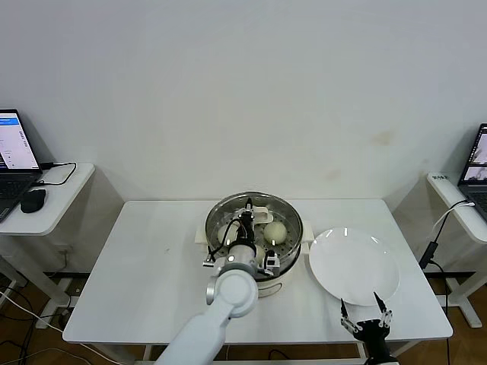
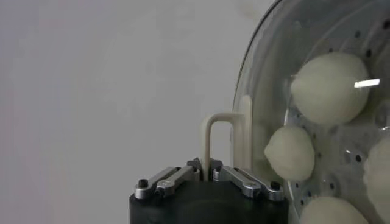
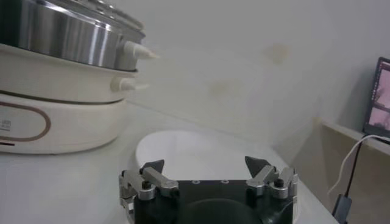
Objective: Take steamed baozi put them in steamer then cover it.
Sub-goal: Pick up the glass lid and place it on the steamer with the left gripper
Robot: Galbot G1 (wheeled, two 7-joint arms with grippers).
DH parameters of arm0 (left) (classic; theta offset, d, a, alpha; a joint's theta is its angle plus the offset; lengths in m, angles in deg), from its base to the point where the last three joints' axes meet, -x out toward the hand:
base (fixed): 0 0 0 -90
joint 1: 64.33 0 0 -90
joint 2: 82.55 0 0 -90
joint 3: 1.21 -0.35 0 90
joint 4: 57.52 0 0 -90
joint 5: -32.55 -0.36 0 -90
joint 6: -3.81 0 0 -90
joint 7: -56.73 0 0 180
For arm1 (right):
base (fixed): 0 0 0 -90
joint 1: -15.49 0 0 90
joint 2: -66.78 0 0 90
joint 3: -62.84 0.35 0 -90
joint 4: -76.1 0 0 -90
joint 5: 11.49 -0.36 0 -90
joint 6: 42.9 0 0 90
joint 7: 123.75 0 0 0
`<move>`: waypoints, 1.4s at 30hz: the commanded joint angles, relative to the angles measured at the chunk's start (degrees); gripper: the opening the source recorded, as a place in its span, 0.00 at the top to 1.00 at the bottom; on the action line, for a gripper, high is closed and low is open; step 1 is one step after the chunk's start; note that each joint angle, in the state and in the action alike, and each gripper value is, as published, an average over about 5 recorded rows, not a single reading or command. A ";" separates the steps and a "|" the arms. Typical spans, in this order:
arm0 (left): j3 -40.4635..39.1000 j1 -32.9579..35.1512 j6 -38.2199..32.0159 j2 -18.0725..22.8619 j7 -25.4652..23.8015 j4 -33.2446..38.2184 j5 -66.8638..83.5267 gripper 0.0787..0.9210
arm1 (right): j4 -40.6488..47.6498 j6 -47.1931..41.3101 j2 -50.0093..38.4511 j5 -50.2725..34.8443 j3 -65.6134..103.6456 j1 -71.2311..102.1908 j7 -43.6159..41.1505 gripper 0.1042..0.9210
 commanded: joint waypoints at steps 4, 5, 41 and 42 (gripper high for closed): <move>-0.04 -0.20 -0.14 1.14 0.34 -1.50 -0.72 0.92 | -0.20 0.01 0.08 -0.01 -0.20 0.29 -0.08 0.12; -0.02 -0.21 -0.16 1.15 0.40 -1.59 -0.60 0.92 | -0.22 0.01 0.09 0.00 -0.20 0.31 -0.09 0.12; 5.80 23.63 -5.77 -11.33 15.18 30.14 27.60 0.24 | -0.37 1.04 0.15 1.81 -0.95 1.28 -0.08 0.12; 7.17 25.73 -7.15 -12.21 17.63 31.75 32.21 0.21 | -0.44 1.03 0.19 1.87 -1.01 1.34 -0.08 0.12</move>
